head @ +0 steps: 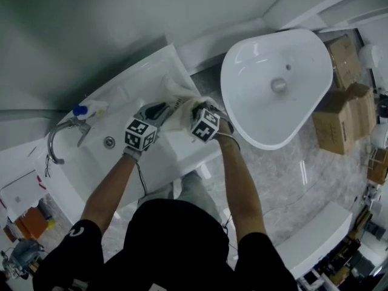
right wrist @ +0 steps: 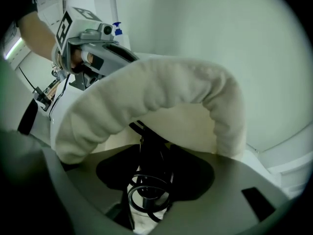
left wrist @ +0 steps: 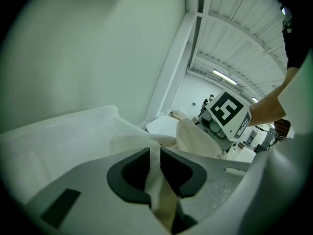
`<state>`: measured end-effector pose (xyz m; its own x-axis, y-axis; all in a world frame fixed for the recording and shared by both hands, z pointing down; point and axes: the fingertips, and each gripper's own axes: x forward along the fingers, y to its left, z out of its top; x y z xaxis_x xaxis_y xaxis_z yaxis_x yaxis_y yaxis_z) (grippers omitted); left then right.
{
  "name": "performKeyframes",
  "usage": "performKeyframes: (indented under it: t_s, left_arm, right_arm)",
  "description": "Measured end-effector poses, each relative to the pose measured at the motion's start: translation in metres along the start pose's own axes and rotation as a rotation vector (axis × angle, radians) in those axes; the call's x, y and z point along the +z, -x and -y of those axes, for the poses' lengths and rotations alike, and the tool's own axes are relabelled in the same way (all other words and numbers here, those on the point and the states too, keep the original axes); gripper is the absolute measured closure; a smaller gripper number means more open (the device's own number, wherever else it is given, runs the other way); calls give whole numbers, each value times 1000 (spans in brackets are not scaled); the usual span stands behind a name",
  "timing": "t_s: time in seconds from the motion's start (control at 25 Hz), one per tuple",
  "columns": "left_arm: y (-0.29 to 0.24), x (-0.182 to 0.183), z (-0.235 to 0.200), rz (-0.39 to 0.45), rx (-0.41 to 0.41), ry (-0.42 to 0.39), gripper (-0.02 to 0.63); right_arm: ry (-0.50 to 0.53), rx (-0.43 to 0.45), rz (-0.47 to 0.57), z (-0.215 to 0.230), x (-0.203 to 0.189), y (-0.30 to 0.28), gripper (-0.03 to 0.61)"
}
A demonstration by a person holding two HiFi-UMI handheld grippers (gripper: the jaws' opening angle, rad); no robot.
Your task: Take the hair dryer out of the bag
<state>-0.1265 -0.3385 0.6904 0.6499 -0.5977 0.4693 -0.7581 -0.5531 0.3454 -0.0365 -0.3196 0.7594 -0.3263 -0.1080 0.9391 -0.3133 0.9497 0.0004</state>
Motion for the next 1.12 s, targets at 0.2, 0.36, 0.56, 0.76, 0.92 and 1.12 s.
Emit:
performKeyframes:
  t_s: [0.2,0.36,0.56,0.76,0.92,1.12]
  left_arm:
    - [0,-2,0,-5,-3,-6,555]
    - [2,-2,0,-6,2,-10,555]
    - [2,-1,-1,-8,8,-20,555]
    - [1,-4,2,-41,19,-40,555]
    - [0,-6,2,-41,14,-53,555]
    - [-2,-11,0,-60,17,-24,530]
  right_arm:
    - [3,22,-9,-2,0,-3,393]
    - [30,1,-59,-4,1,-8,393]
    - [58,-58,-107,-3,2,-13,400]
    - [59,-72,-62,-11,-1,-3,414]
    - [33,-91,-26,-19,-1,9,416]
    - [-9,-91,-14,-26,-17,28,419]
